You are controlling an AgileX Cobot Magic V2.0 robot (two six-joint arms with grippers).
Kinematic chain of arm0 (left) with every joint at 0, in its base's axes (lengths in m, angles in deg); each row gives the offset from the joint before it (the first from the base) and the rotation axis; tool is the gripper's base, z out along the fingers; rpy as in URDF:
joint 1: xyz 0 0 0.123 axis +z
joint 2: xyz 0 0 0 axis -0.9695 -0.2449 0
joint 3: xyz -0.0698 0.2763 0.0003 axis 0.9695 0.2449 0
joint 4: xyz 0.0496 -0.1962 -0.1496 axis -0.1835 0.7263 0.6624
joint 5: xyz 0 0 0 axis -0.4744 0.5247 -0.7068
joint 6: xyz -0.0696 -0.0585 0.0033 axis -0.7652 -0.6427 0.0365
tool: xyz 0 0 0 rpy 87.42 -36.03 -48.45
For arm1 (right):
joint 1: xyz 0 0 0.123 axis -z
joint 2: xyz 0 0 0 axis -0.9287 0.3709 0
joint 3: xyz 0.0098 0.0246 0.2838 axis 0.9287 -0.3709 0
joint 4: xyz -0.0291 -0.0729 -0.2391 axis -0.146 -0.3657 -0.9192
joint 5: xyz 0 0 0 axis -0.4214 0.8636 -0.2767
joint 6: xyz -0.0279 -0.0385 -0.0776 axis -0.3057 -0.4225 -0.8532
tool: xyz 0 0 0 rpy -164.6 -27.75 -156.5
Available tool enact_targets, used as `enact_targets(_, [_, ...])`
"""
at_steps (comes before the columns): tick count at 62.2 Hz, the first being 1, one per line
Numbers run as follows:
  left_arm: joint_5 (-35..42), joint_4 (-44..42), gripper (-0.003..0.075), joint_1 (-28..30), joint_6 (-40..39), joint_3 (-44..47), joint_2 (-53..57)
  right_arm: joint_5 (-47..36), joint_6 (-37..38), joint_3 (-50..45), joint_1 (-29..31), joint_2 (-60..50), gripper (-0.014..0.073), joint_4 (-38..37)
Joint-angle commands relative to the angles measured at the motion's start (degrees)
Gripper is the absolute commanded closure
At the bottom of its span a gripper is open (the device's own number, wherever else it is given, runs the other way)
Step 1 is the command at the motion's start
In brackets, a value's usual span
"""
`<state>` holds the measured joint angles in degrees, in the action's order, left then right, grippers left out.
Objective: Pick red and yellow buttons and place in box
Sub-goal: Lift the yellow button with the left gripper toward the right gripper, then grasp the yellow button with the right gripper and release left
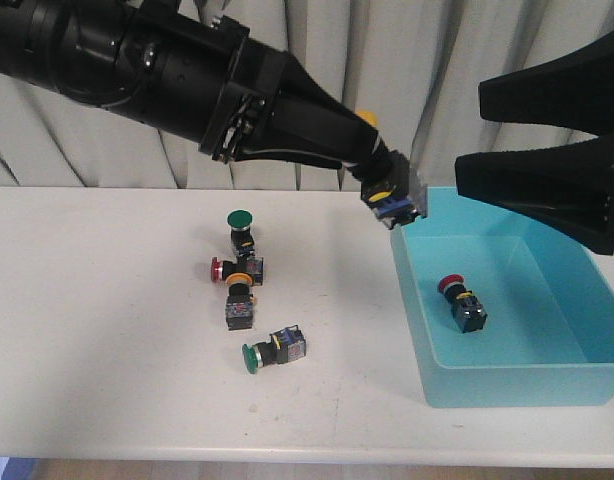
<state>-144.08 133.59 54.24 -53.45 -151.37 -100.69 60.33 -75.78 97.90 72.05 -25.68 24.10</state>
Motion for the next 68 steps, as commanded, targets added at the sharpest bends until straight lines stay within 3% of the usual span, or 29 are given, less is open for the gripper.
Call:
enact_targets(1, [0.42, 6.13, 0.0727, -0.27, 0.82, -1.37, 2.68, 2.3, 0.53, 1.56, 0.07, 0.26, 0.0129, 3.27])
enact_targets(8, [0.42, 6.38, 0.0727, -0.27, 0.82, -1.37, 2.68, 2.3, 0.54, 1.56, -0.22, 1.42, 0.0129, 3.4])
enact_targets(18, [0.42, 9.63, 0.0727, -0.27, 0.82, -1.37, 2.68, 1.92, 0.16, 1.56, -5.33, 3.61, 0.0129, 2.59])
enact_targets(30, [0.42, 12.21, 0.0727, -0.27, 0.82, -1.37, 2.68, -5.26, 0.16, 1.56, -9.67, 4.44, 0.0129, -0.03])
enact_targets(68, [0.42, 15.21, 0.0727, -0.27, 0.88, -1.43, 2.68, -9.58, 0.34, 1.56, -9.78, 4.44, 0.0129, -2.08])
